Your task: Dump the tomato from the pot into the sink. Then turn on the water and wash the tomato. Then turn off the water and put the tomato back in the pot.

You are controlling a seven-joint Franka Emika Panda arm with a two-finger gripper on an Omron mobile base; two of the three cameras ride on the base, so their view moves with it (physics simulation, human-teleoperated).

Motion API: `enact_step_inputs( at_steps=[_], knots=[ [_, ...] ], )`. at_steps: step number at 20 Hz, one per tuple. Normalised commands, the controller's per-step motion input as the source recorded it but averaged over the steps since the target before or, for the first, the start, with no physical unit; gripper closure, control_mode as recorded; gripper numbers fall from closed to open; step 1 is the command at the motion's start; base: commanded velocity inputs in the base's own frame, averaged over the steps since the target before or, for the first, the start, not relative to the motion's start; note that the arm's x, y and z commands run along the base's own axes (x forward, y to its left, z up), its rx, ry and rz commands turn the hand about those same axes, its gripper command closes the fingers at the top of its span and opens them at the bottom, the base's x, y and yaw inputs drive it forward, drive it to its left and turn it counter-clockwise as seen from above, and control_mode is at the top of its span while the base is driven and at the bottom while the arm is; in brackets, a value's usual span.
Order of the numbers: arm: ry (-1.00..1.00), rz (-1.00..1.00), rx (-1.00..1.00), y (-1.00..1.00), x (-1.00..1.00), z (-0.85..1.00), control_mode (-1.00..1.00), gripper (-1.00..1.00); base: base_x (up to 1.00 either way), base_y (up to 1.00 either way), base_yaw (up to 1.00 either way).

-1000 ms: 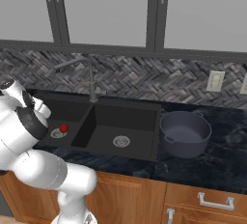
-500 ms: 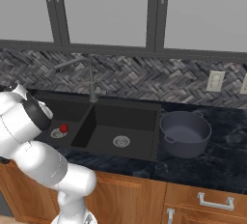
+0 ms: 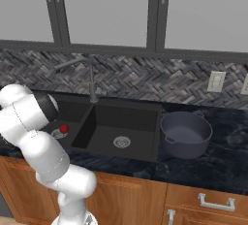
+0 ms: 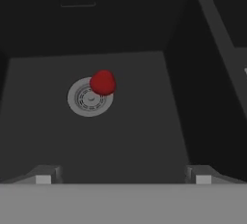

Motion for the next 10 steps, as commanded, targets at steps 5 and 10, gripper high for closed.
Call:
enact_step_inputs(
  at_steps=[5,10],
  knots=[
    [0.01,0.0,0.0,0.0,0.23,-0.28,-1.0,-1.0,0.0,0.0,0.0],
    [0.02,0.0,0.0,0.0,0.29,-0.33,-1.0,-1.0,0.0,0.0,0.0]
  ],
)
